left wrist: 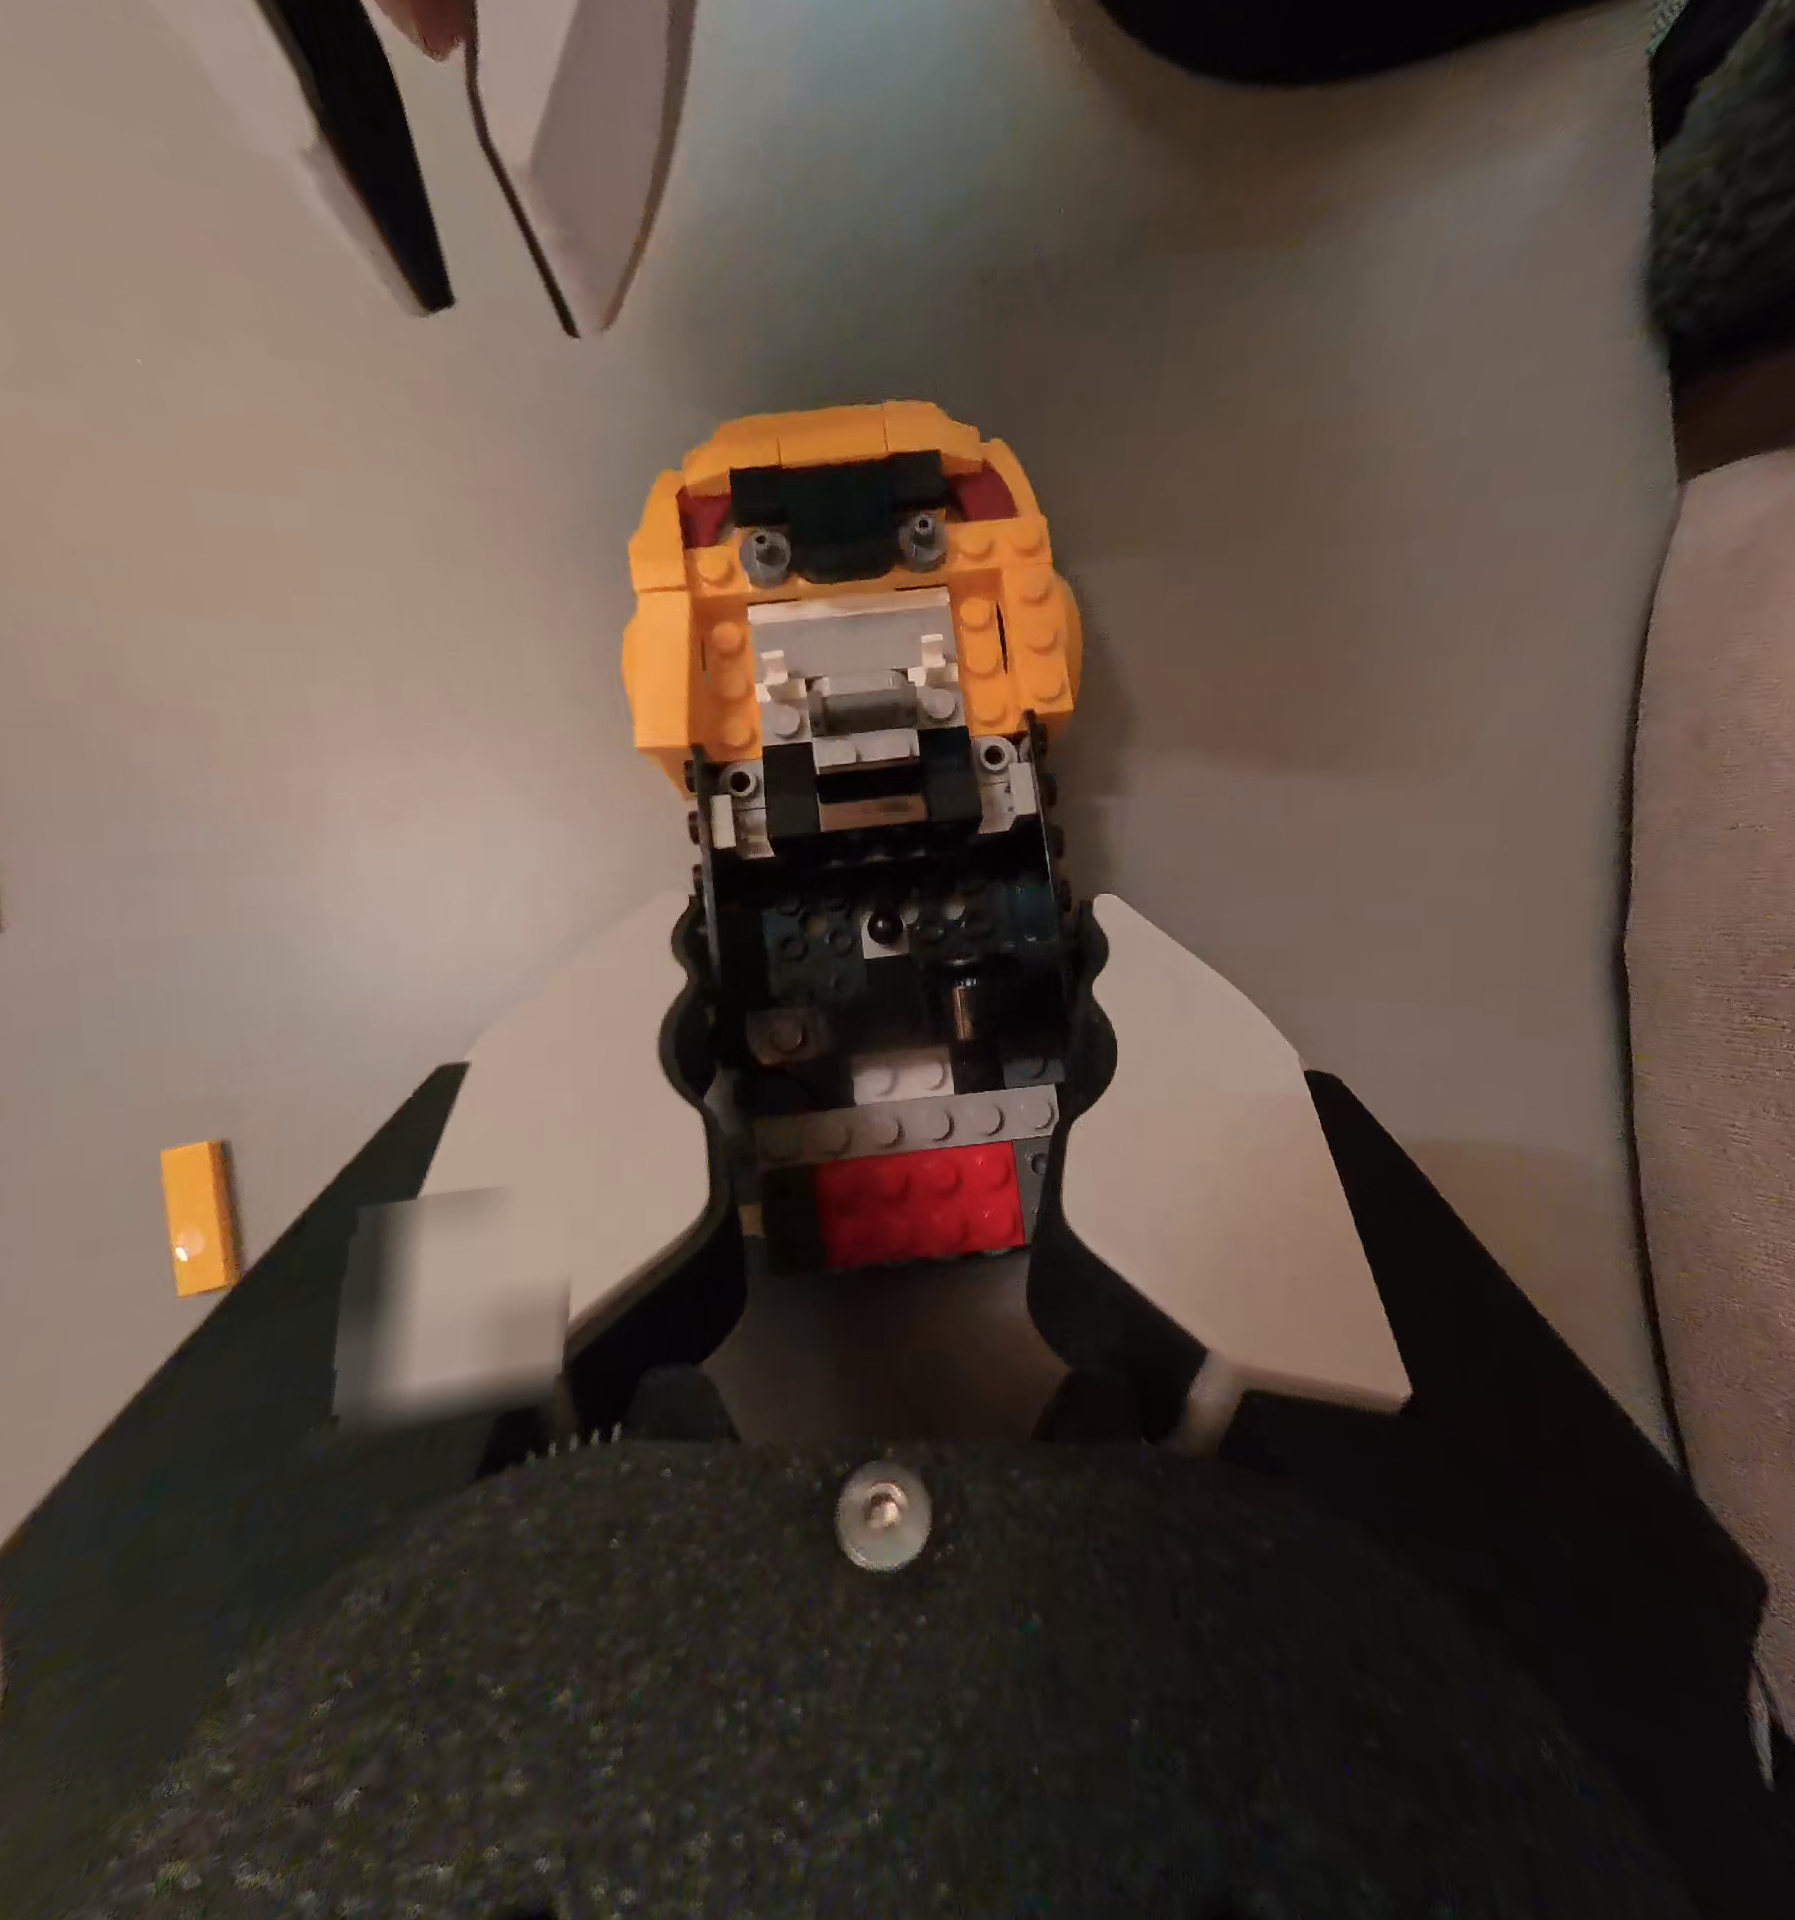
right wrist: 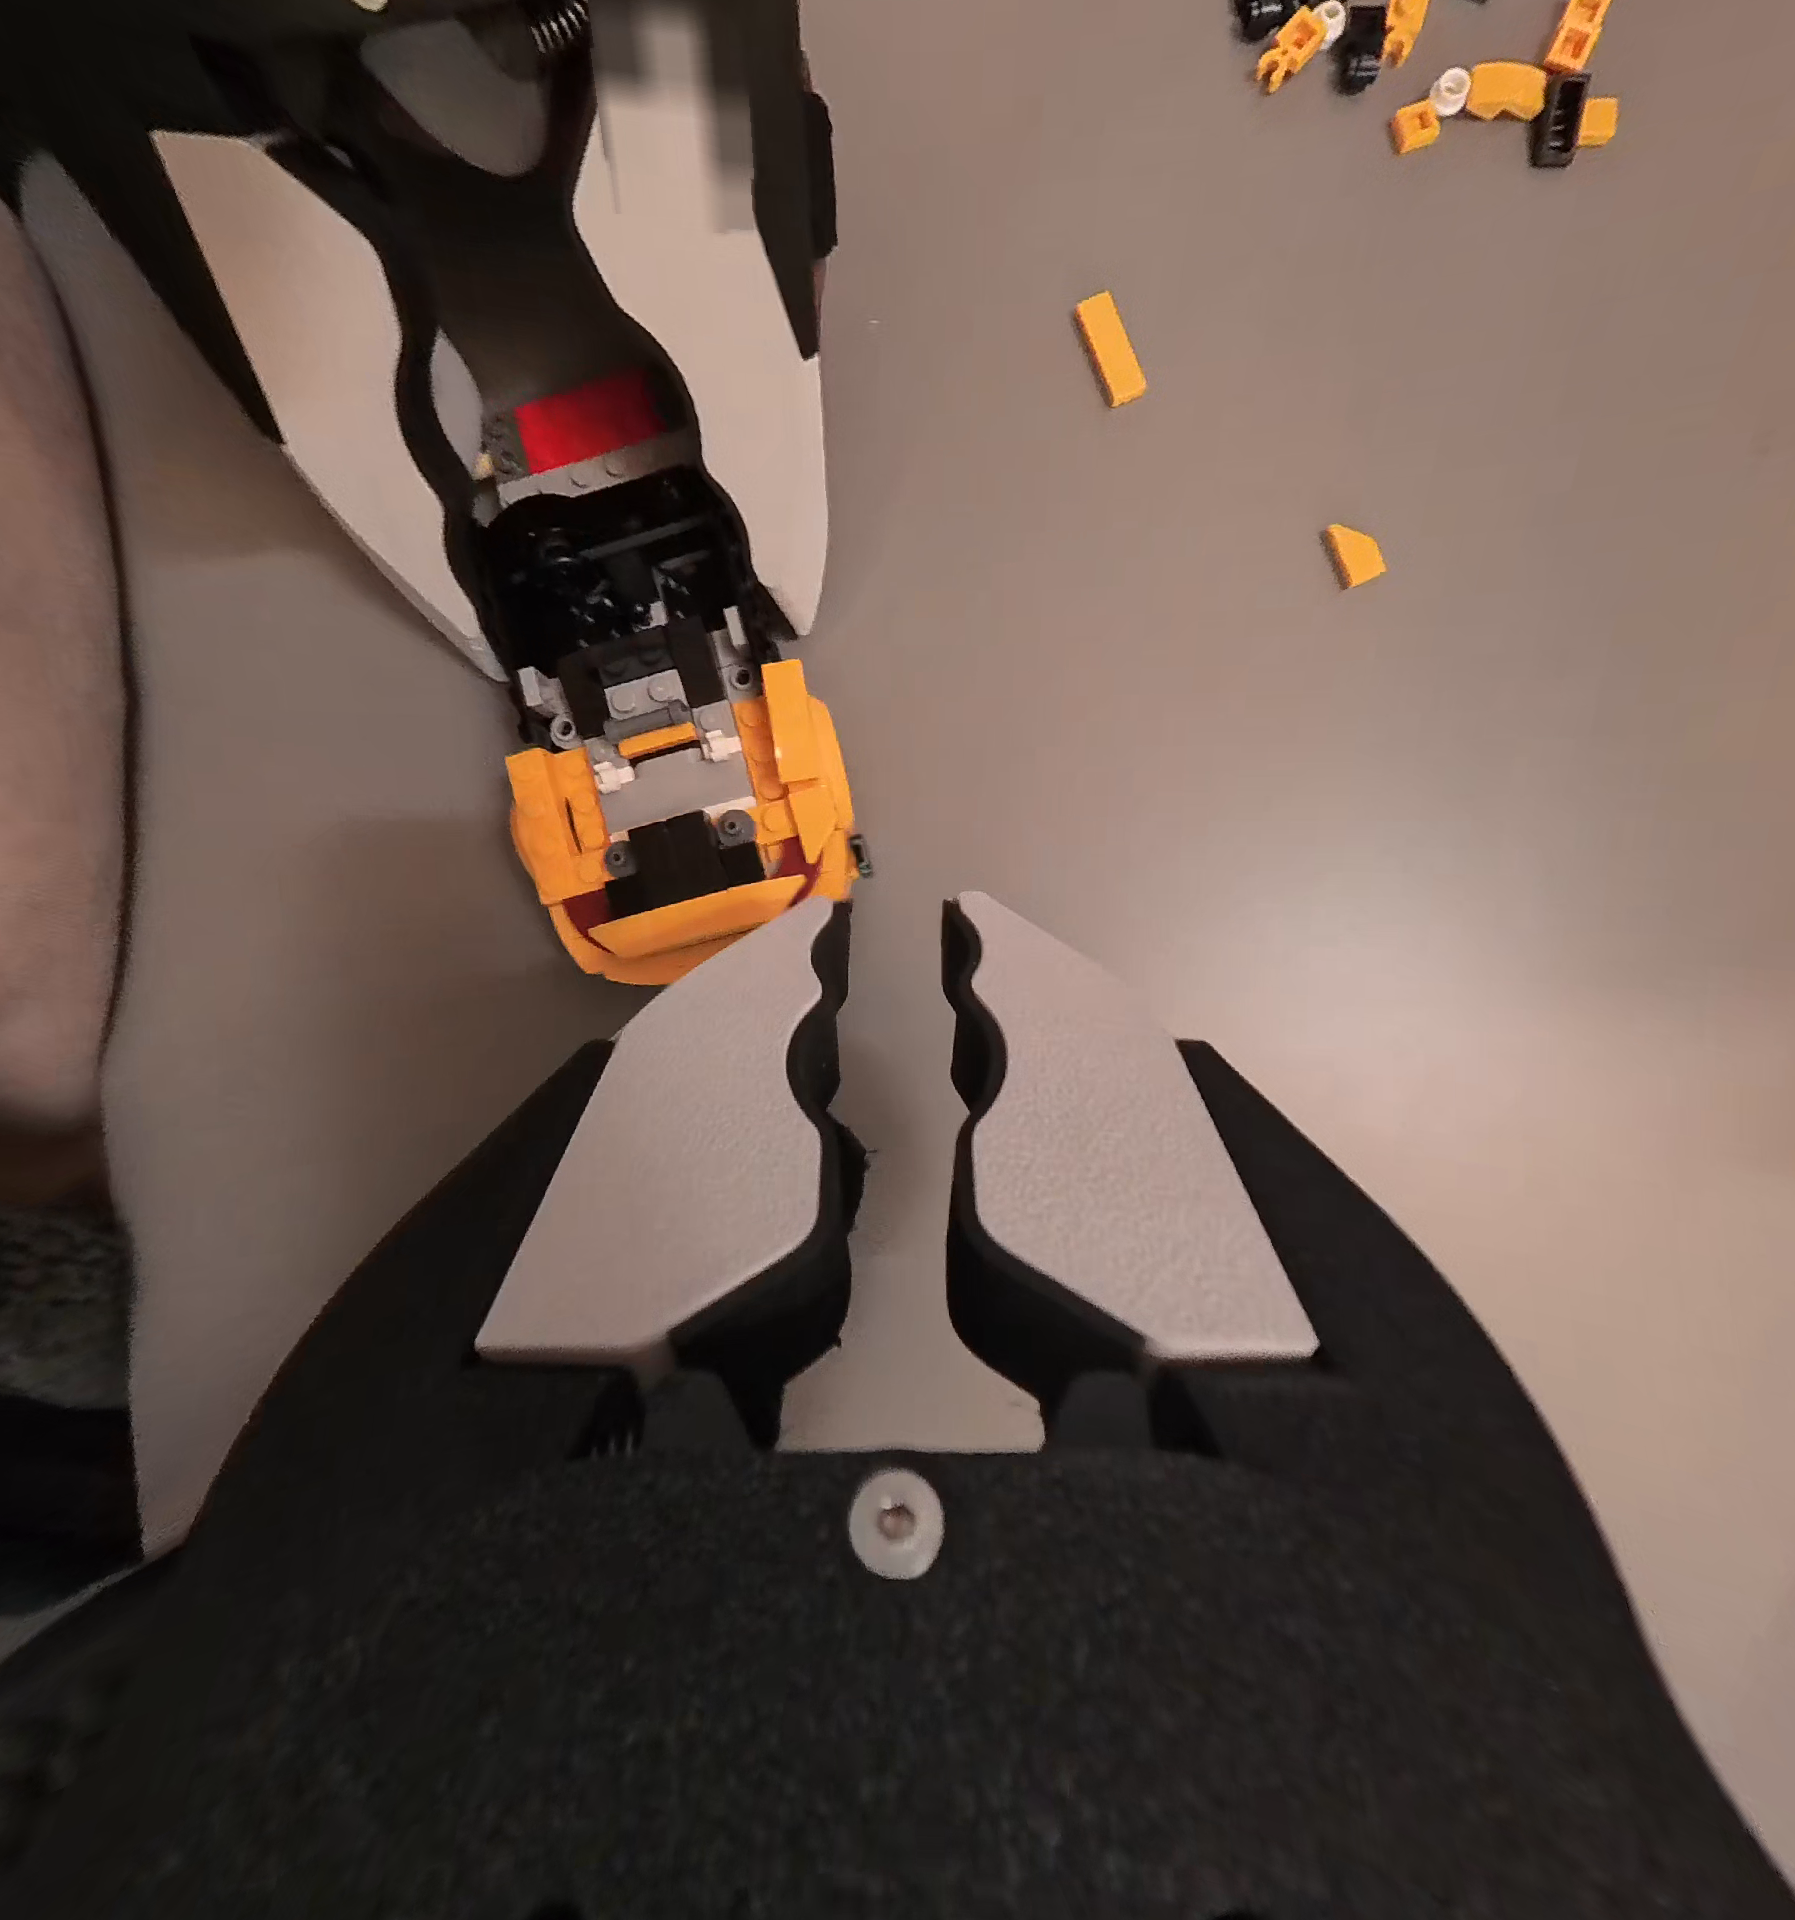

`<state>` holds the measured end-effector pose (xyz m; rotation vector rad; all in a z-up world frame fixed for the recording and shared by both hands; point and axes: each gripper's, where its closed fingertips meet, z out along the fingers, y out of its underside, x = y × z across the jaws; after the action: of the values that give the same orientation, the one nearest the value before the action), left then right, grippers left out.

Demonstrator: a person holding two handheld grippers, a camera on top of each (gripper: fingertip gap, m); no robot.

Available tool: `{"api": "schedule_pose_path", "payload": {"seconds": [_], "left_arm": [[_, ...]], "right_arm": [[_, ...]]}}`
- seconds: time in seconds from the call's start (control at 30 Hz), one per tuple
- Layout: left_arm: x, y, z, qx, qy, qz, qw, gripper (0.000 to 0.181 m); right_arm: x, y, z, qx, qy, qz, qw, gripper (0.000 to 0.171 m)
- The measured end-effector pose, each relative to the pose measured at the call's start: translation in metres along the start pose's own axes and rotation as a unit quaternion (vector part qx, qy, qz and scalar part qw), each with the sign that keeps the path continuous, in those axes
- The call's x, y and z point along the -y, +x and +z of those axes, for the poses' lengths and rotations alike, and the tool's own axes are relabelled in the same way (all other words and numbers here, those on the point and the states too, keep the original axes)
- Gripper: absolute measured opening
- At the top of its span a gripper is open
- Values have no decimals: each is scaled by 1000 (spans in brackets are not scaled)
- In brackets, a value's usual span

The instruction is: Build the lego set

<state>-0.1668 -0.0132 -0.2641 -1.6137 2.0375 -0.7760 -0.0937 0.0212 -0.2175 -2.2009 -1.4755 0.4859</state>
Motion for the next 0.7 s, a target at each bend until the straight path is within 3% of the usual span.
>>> {"api": "schedule_pose_path", "payload": {"seconds": [0.03, 0.3, 0.53, 0.7], "left_arm": [[1, 0, 0, 0, 1, 4, 1000, 65], [4, 10, 0, -16, 12, 63, 998, 65], [2, 25, -2, -52, 5, 98, 994, 64], [1, 31, -3, -71, 2, 109, 992, 64]], "right_arm": [[-1, -3, 0, 8, 6, 5, 1000, 17], [7, -25, 0, 150, 45, 89, 984, 22], [5, -47, 13, 325, -8, 153, 933, 32], [7, -60, 24, 389, -65, 153, 906, 35]]}}
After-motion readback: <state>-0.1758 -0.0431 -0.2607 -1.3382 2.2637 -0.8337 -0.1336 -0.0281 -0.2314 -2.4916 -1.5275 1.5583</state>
